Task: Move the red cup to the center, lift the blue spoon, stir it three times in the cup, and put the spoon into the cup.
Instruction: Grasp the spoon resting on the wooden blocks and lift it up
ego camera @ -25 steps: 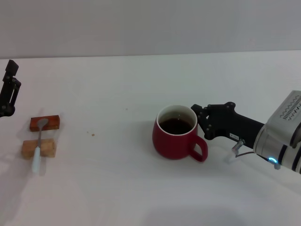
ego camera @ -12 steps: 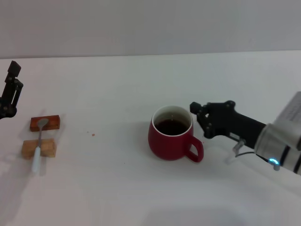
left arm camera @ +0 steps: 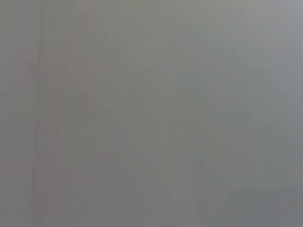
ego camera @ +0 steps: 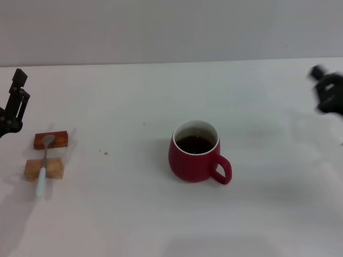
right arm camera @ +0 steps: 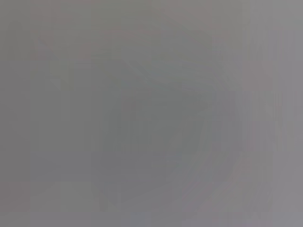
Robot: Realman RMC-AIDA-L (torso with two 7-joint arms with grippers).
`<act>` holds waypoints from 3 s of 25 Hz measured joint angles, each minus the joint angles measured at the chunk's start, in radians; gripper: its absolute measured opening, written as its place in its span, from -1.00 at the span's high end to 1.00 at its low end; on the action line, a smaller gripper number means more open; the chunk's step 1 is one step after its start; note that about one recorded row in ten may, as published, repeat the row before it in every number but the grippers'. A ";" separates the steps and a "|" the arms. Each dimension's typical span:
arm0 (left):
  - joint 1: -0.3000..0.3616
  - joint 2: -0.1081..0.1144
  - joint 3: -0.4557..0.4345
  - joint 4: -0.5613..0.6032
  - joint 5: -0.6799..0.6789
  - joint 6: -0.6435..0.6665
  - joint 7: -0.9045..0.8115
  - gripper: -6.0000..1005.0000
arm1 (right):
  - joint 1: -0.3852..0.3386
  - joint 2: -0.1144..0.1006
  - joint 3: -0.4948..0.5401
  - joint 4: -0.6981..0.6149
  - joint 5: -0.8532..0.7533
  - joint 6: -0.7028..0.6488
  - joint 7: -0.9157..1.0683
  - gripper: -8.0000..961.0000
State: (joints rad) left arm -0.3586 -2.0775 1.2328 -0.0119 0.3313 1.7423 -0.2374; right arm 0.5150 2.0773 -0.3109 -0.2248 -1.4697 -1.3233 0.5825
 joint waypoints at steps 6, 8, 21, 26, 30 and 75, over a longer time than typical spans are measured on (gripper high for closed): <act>0.008 0.007 -0.010 0.005 -0.009 -0.023 -0.104 -0.09 | -0.008 -0.003 0.044 -0.027 0.178 0.008 -0.106 0.99; 0.011 0.007 -0.010 0.005 -0.008 -0.025 -0.119 -0.08 | -0.008 -0.004 0.049 -0.028 0.248 0.009 -0.147 0.93; 0.071 0.038 0.066 0.016 0.000 -0.099 -0.481 -0.08 | 0.025 -0.041 0.052 -0.060 0.446 0.115 -0.221 0.08; 0.136 0.072 0.147 0.043 0.007 -0.100 -0.566 -0.07 | 0.027 -0.063 0.050 -0.040 0.464 0.138 -0.226 -0.06; 0.182 0.081 0.192 0.089 0.063 -0.095 -0.585 -0.07 | 0.035 -0.066 0.049 -0.037 0.465 0.168 -0.233 -0.06; 0.284 0.053 0.149 0.090 0.275 -0.299 -0.441 0.00 | 0.157 -0.072 0.052 0.010 0.468 0.269 -0.304 -0.06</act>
State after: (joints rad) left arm -0.0742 -2.0244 1.3816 0.0782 0.6063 1.4430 -0.6780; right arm 0.6722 2.0051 -0.2593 -0.2148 -1.0012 -1.0539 0.2786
